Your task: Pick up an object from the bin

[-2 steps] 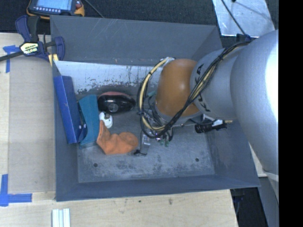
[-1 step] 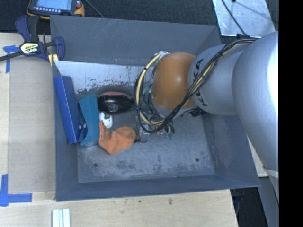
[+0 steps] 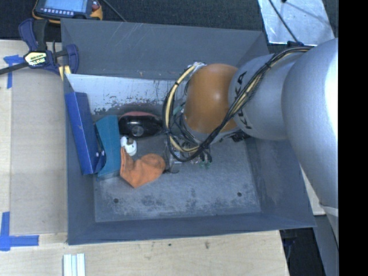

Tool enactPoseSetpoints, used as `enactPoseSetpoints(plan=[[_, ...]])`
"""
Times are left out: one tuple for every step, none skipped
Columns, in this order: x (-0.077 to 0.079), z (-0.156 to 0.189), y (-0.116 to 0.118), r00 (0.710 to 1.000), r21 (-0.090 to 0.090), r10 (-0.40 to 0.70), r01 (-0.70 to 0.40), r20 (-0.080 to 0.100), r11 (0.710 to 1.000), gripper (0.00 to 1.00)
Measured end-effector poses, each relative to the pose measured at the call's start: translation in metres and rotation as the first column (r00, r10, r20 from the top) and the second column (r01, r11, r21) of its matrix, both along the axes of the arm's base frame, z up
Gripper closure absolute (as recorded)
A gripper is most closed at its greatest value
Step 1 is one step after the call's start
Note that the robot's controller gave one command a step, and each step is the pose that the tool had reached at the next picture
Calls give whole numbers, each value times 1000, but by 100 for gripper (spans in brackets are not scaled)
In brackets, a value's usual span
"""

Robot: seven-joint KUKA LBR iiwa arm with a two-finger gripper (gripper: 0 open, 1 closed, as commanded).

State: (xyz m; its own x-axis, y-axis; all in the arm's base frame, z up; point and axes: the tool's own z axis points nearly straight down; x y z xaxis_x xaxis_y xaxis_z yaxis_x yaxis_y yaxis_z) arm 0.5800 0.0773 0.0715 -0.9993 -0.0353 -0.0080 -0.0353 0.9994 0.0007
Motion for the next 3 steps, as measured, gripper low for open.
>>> enactPoseSetpoints(plan=[[24, 43, 9, 1000, -1, 10, -10, -7, 1000, 100], [27, 35, 6, 1000, -1, 21, -21, -6, 1000, 0], [25, 23, 3, 1000, -2, 23, -23, -7, 1000, 0]])
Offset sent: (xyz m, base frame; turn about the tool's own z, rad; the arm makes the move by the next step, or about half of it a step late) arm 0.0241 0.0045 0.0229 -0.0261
